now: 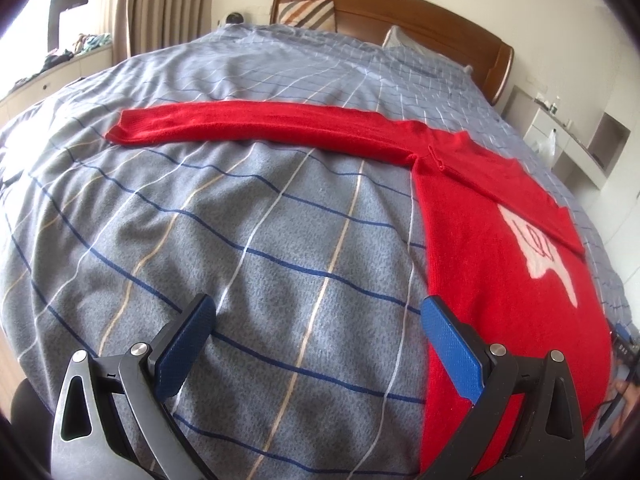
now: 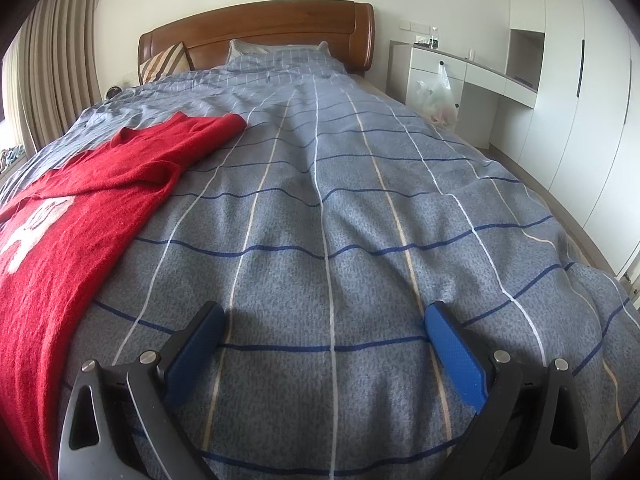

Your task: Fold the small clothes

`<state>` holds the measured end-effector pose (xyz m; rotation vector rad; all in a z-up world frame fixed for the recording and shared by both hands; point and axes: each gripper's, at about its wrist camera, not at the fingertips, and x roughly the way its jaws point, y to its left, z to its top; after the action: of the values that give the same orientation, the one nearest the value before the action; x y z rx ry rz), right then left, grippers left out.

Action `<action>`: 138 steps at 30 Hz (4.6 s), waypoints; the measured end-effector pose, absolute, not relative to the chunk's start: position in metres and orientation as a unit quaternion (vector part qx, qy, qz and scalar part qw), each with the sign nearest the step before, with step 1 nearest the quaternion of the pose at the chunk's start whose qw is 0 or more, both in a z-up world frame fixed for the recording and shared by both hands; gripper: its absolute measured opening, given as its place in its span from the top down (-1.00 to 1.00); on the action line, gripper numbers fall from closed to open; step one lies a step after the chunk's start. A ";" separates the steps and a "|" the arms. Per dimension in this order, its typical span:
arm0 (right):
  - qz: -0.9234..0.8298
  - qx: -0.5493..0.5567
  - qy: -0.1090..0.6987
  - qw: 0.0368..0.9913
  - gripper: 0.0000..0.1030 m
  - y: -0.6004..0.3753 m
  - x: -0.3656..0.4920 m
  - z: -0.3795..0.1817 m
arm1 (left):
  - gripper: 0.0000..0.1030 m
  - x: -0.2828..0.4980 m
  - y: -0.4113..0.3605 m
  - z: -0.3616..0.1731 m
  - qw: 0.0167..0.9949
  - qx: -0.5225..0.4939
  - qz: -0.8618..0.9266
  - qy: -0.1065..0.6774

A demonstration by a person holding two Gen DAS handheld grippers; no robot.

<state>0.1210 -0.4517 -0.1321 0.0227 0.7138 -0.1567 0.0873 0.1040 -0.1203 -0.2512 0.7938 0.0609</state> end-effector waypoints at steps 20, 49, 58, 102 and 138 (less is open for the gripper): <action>-0.084 0.002 0.346 0.935 -0.94 -0.449 0.122 -0.132 | -0.97 0.197 0.328 -0.092 0.854 -0.284 0.137 0.413; -0.092 -0.007 0.344 0.934 -0.95 -0.445 0.122 -0.132 | 0.13 0.291 -0.130 0.053 0.881 0.052 -0.283 0.376; -0.092 -0.005 0.344 0.934 -0.96 -0.446 0.121 -0.131 | -0.53 0.236 -0.094 -0.034 0.855 0.025 -0.255 0.450; 0.089 0.068 0.443 0.890 -0.97 -0.370 0.290 -0.010 | 0.31 0.247 0.047 -0.123 0.914 -0.019 -0.051 0.403; 0.049 0.104 0.375 0.920 -0.81 -0.414 0.053 -0.108 | -0.56 0.095 0.101 -0.099 0.874 -0.147 -0.117 0.448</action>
<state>0.0535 -0.4141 -0.1080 0.2146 0.7716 0.1011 0.0947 0.1007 -0.0993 -0.3069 0.9363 -0.2447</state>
